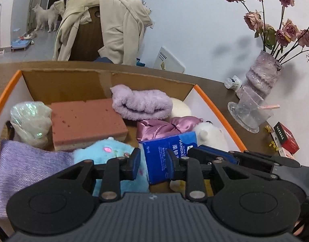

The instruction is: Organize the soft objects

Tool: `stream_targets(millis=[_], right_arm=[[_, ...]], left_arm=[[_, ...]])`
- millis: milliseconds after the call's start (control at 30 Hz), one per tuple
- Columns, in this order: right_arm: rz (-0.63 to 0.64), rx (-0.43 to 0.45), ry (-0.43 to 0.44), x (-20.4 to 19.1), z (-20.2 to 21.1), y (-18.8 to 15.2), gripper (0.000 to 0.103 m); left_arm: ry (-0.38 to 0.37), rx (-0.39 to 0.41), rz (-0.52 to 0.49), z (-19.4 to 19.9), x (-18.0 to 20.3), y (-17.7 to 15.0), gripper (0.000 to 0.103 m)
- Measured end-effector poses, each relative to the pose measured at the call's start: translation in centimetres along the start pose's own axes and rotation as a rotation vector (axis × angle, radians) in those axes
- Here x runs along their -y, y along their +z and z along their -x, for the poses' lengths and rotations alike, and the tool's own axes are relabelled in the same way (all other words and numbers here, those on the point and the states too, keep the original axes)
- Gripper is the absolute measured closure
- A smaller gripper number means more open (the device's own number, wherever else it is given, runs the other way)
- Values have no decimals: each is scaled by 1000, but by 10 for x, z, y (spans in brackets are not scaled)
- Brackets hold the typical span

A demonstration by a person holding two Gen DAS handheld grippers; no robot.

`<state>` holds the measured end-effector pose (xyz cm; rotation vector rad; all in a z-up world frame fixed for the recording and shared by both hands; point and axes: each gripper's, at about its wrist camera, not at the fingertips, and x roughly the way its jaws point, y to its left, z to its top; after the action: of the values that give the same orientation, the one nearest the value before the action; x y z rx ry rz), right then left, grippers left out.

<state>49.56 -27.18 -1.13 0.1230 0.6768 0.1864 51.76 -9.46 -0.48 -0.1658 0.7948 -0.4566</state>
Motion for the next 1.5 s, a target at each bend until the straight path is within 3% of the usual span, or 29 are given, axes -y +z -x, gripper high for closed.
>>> stream_targets(millis=[367, 533, 600, 700, 767, 800, 833, 867, 900, 1033, 1500], right_arm=[[31, 134, 14, -6, 88, 18, 87], [64, 153, -5, -12, 126, 11, 83], [83, 156, -15, -16, 140, 5, 76], [84, 180, -15, -19, 159, -11, 57], [77, 220, -18, -20, 168, -22, 38], [77, 251, -23, -21, 173, -30, 31], [85, 286, -33, -22, 177, -38, 16], [97, 322, -50, -25, 180, -47, 7], [109, 353, -67, -27, 182, -55, 6], [169, 381, -101, -38, 186, -79, 5], [130, 450, -79, -61, 245, -117, 1]], left_arm=[[102, 160, -88, 97, 17, 0, 70], [138, 240, -104, 146, 26, -13, 57], [163, 273, -117, 163, 30, -21, 49], [225, 353, -157, 186, 37, -41, 29], [262, 404, -185, 197, 42, -56, 18], [273, 434, -194, 202, 43, -65, 7], [280, 467, -195, 207, 44, -74, 1], [288, 504, -194, 211, 45, -85, 0], [291, 520, -199, 213, 45, -92, 0], [289, 512, -195, 217, 43, -115, 0], [302, 574, -152, 263, 50, -167, 0]])
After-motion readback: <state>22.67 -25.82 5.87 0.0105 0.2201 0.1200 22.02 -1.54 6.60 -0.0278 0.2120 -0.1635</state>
